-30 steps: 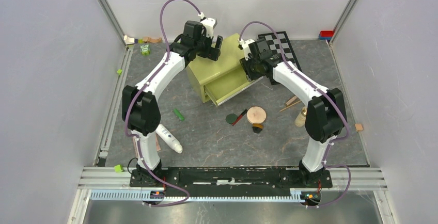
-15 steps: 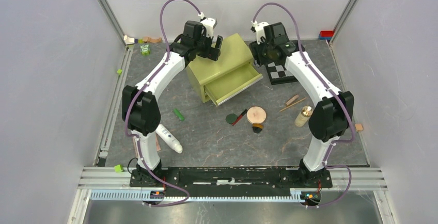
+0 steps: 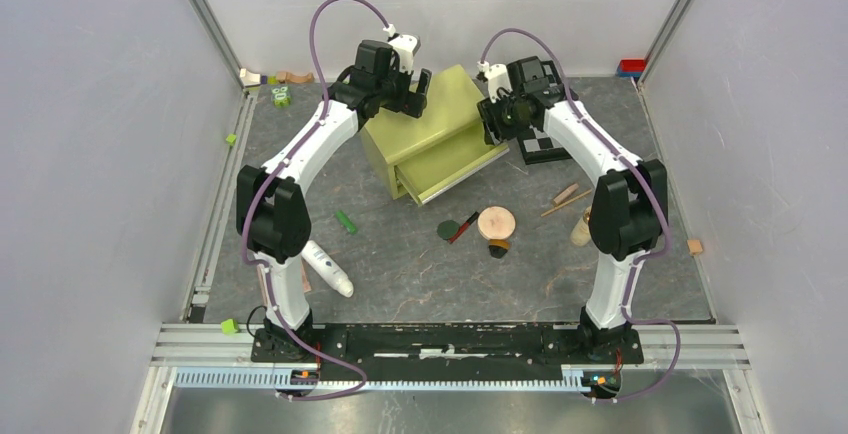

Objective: Organize the makeup
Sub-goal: Open the drawer in the storage box, then pick up the makeup tool from the center of the board, then place the makeup tool in the drawer.

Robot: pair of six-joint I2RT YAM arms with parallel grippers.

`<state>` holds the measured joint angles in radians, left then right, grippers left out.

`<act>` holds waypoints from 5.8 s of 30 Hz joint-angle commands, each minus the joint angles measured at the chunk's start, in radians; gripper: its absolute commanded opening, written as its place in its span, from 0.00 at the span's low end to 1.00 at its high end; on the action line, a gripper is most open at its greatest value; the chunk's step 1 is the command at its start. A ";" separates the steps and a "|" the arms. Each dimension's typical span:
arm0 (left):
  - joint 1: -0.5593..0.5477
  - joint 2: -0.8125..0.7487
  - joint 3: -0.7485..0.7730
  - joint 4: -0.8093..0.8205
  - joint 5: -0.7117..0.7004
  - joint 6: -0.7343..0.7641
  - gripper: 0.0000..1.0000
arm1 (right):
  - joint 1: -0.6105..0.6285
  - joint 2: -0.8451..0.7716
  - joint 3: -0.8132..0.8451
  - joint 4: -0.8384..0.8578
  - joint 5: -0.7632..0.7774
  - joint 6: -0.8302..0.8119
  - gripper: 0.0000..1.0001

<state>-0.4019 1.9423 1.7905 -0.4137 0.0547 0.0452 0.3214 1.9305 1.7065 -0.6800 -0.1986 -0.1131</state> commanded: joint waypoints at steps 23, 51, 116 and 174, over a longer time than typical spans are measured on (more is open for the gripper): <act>-0.002 0.057 -0.003 -0.112 -0.030 0.018 1.00 | 0.071 -0.111 -0.137 0.056 0.112 0.058 0.30; -0.003 0.024 0.007 -0.103 -0.029 -0.010 1.00 | 0.061 -0.574 -0.571 0.178 0.422 0.275 0.62; -0.009 -0.857 -0.750 0.004 -0.332 -0.128 1.00 | 0.042 -0.518 -1.095 0.617 0.117 0.555 0.44; -0.008 -0.830 -0.743 -0.008 -0.330 -0.130 1.00 | 0.048 -0.621 -0.598 0.556 0.202 0.543 0.01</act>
<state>-0.4065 1.1191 1.0401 -0.4541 -0.2615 -0.1108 0.3649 1.2594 1.0805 -0.2321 0.1368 0.3340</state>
